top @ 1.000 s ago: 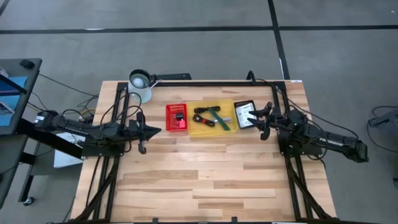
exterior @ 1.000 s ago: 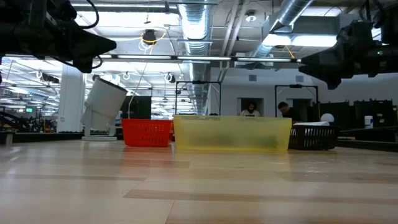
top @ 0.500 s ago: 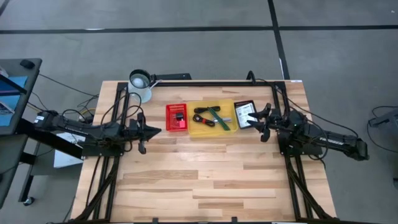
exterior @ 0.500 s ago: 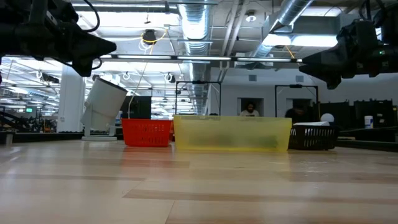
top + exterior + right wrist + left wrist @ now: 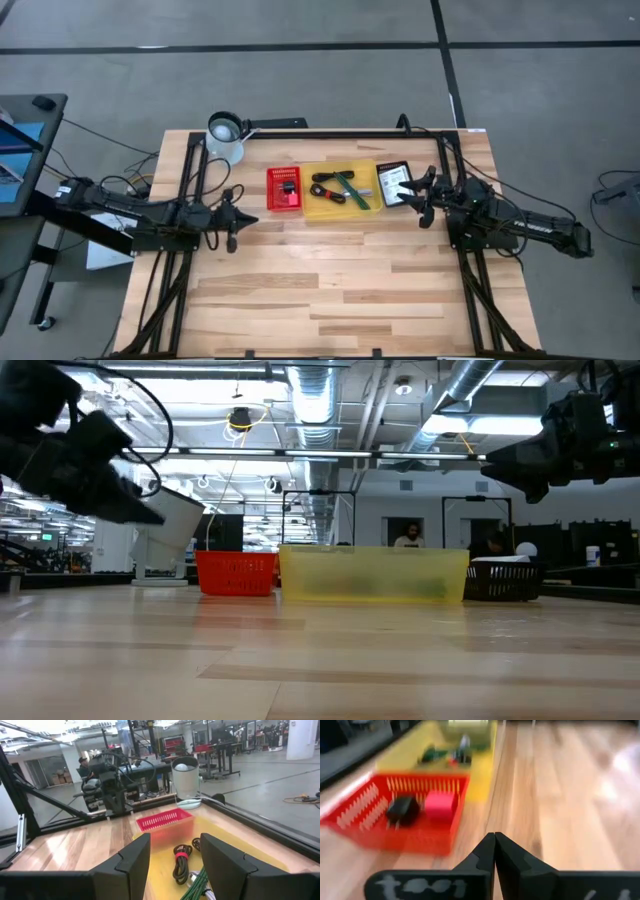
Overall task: Pick and place items into bin
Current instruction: Return to Home Position
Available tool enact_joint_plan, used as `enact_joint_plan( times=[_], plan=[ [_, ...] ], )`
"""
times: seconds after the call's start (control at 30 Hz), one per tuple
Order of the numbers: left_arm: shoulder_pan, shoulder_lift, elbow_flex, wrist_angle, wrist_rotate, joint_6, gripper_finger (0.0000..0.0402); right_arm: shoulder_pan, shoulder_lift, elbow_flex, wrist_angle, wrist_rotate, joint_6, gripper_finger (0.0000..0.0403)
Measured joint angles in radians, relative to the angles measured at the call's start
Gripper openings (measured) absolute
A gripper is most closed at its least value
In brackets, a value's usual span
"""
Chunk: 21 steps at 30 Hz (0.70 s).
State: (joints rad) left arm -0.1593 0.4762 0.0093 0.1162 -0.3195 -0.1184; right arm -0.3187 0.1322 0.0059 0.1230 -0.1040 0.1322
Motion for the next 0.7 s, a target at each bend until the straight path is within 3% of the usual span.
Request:
enact_joint_plan(
  times=[0.17,0.5,0.7],
  plan=[
    [-0.016,0.003,0.004,-0.051,-0.009,-0.001,0.0000,0.000,0.000,0.000,-0.001,0.000,0.000,0.0169],
    [-0.010,-0.246,0.006,-0.054,0.007,0.000,0.0000,0.000,0.000,0.000,-0.003,0.000,0.000,0.0167],
    [0.020,-0.296,0.007,-0.055,-0.008,0.000,0.0000,0.000,0.000,-0.001,-0.003,0.000,0.000,0.0168]
  ],
)
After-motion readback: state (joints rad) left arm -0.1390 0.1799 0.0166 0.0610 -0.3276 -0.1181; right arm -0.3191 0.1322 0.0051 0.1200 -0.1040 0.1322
